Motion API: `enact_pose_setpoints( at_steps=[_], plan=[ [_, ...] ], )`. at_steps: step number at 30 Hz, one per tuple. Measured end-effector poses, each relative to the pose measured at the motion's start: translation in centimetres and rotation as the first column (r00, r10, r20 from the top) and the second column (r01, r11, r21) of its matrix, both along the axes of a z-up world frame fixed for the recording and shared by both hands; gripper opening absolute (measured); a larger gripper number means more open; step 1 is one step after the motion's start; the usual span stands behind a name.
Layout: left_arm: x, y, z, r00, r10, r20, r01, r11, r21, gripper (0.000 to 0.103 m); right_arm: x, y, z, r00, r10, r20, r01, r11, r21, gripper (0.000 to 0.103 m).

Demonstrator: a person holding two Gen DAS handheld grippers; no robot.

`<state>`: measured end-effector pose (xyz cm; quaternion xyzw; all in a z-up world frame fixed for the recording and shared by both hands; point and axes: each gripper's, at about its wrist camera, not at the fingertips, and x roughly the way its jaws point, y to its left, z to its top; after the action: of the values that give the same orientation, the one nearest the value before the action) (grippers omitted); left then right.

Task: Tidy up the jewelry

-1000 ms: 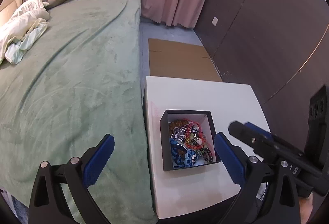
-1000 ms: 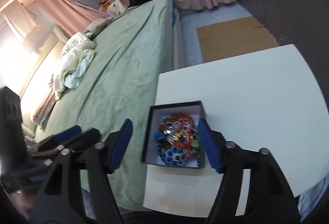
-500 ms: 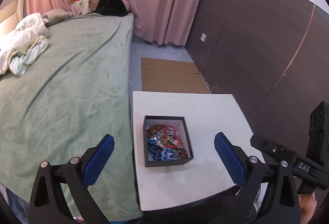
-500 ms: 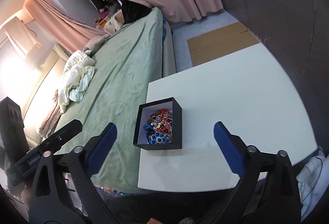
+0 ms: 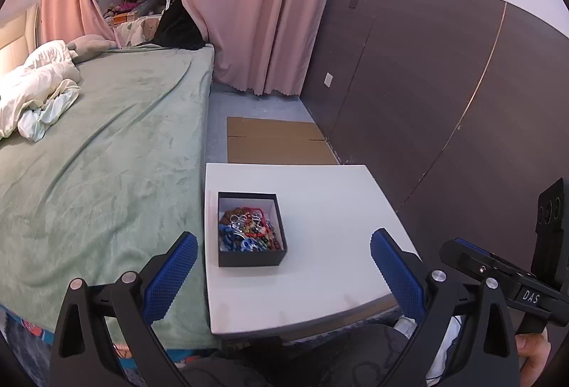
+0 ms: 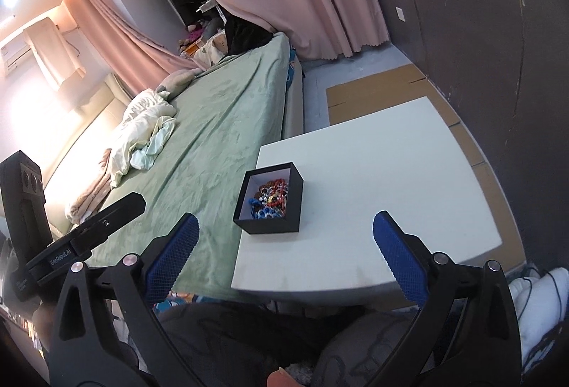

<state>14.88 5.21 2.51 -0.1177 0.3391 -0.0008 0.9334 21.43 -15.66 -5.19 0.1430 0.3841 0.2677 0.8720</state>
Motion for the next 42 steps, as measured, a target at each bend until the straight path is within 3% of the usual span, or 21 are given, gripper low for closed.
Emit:
enact_pose_setpoints(
  at_steps=[18, 42],
  plan=[
    [-8.5, -3.5, 2.5, 0.997, 0.0, 0.077, 0.001, 1.0, -0.001, 0.095, -8.1, -2.5, 2.9, 0.995, 0.034, 0.089, -0.028, 0.998, -0.062, 0.098],
    [-10.2, -4.2, 3.0, 0.995, -0.026, 0.096, 0.022, 0.999, 0.045, 0.095, -8.0, -2.5, 1.8, 0.996, 0.022, 0.081, -0.015, 0.996, -0.084, 0.098]
  ],
)
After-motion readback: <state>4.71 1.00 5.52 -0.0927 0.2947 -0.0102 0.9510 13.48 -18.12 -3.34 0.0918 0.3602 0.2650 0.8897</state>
